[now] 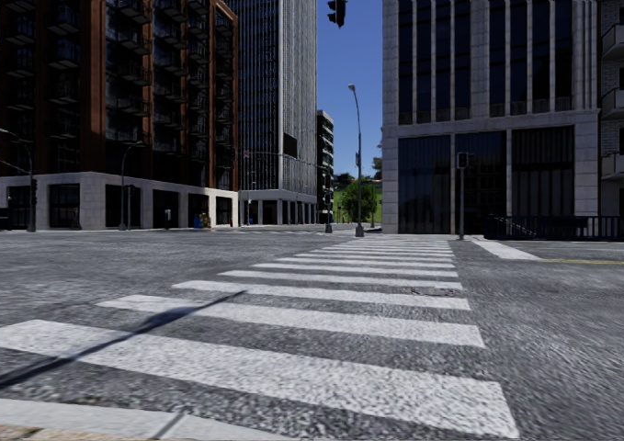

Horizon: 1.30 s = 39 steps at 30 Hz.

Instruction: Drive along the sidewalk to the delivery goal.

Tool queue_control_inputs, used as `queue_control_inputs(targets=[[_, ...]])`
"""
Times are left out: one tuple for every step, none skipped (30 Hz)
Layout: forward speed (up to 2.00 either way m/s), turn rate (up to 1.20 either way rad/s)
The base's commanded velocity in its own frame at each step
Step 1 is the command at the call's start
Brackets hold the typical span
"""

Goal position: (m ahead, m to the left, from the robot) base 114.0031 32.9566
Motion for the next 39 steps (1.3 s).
queue_control_inputs(targets=[[1.43,-0.05],[1.43,-0.11],[1.43,-0.11],[1.43,-0.12],[1.43,-0.12],[1.43,-0.12],[1.43,-0.12],[1.43,-0.12],[1.42,-0.13],[1.42,-0.13],[1.41,-0.25],[1.40,-0.31],[1.38,-0.32],[1.37,-0.32],[1.35,-0.33],[1.35,-0.33],[1.32,-0.33],[1.29,-0.37],[1.28,-0.38],[1.27,-0.39],[1.27,-0.39],[1.27,-0.40],[1.27,-0.42],[1.27,-0.45],[1.27,-0.46],[1.27,-0.47],[1.27,-0.47],[1.27,-0.47],[1.27,-0.47],[1.27,-0.47],[1.27,-0.47],[1.27,-0.47],[1.27,-0.47],[1.27,-0.47],[1.27,-0.43],[1.27,-0.40],[1.27,-0.40],[1.27,-0.40],[1.27,-0.40]])
